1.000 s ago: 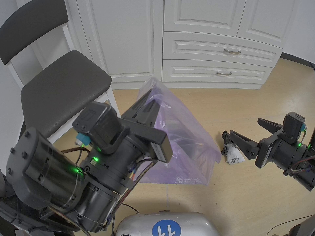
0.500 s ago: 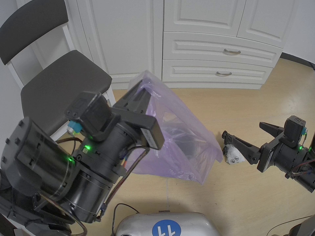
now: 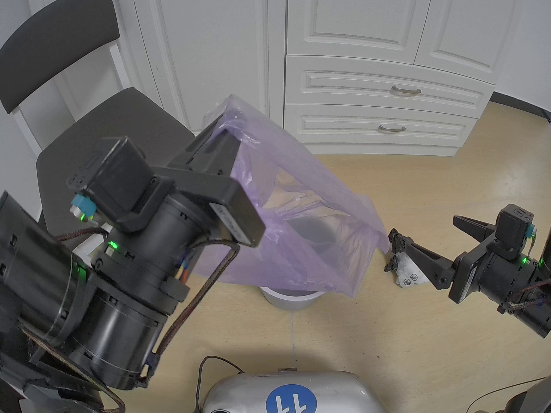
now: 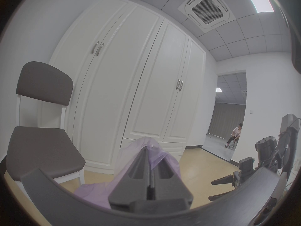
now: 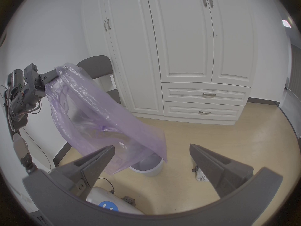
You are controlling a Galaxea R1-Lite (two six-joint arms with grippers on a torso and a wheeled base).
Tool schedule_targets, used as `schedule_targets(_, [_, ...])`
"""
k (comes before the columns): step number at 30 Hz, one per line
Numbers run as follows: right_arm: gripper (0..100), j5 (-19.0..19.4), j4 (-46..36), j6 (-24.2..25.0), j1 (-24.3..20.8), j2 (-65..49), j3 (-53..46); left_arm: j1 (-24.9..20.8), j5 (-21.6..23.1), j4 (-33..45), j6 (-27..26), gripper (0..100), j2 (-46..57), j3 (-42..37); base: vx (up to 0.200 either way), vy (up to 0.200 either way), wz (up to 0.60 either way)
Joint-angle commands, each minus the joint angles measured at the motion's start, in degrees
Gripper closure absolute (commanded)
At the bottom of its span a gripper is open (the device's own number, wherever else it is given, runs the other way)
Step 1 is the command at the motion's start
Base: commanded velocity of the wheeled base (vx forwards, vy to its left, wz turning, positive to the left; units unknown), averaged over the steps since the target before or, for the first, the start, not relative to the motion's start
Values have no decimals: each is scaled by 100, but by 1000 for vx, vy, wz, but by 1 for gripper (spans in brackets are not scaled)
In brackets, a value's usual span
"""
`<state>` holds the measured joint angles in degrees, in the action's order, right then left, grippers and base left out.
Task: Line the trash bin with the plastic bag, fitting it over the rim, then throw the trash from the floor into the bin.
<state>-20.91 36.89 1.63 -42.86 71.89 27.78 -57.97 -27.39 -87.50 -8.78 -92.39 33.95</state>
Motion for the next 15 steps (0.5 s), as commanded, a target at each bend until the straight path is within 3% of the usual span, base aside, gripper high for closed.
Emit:
schedule_targets(1, [0,-1,3,4,-3,18,-1,-22,-3,-3,-10,100,81,6,0,0,0])
schedule_targets(15, [0,-1,11,30,6,168,-1,49,23,49,-107,100,301,15,0,0,0])
